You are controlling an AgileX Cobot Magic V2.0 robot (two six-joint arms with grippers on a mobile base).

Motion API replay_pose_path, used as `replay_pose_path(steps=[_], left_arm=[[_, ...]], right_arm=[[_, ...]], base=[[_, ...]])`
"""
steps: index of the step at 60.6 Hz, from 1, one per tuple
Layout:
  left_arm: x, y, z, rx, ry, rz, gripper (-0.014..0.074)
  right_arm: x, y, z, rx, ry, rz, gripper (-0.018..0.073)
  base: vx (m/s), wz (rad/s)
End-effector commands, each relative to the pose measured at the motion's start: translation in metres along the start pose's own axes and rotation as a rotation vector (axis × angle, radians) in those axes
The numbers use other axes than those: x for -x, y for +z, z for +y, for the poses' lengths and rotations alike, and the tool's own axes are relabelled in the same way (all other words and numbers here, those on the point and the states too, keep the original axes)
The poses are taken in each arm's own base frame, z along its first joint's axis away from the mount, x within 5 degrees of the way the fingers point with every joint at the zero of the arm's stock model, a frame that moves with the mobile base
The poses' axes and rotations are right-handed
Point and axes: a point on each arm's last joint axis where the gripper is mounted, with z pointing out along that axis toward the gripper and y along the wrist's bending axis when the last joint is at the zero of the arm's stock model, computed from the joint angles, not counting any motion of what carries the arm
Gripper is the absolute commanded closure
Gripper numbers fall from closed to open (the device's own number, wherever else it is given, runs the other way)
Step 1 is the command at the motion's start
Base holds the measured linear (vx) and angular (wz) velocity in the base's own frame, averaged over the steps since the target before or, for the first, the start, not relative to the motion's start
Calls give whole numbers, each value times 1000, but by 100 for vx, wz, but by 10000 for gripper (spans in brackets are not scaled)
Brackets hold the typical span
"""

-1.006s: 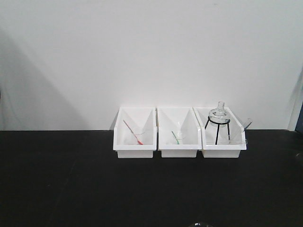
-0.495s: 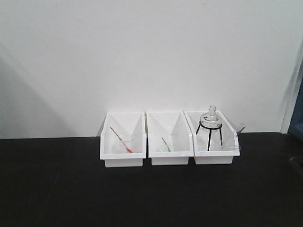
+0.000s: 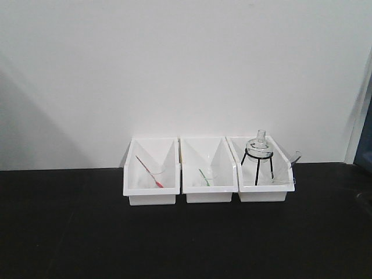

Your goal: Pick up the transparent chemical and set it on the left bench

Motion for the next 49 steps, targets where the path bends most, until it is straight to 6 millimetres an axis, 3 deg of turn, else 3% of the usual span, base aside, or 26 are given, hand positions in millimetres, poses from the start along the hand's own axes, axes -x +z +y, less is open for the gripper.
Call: replay_pose_path(steps=[1, 7, 13, 28, 39, 49], left_arm=[[3, -1, 0, 2, -9, -81, 600], [3, -1, 0, 2, -9, -81, 600], [3, -1, 0, 2, -9, -81, 600], [3, -1, 0, 2, -9, -81, 600], [3, -1, 0, 2, -9, -81, 600], [3, -1, 0, 2, -9, -81, 600]], right_arm=[[27, 2, 1, 23, 76, -221, 561], [35, 9, 10, 88, 70, -331, 560], [33, 20, 34, 232, 11, -353, 560], [0, 51, 93, 509, -64, -222, 559], [-28, 76, 108, 545, -96, -119, 551], [-46, 89, 118, 607, -143, -102, 459]], base=[[0, 0], [0, 0], [0, 0], [0, 0], [0, 0], [0, 0]])
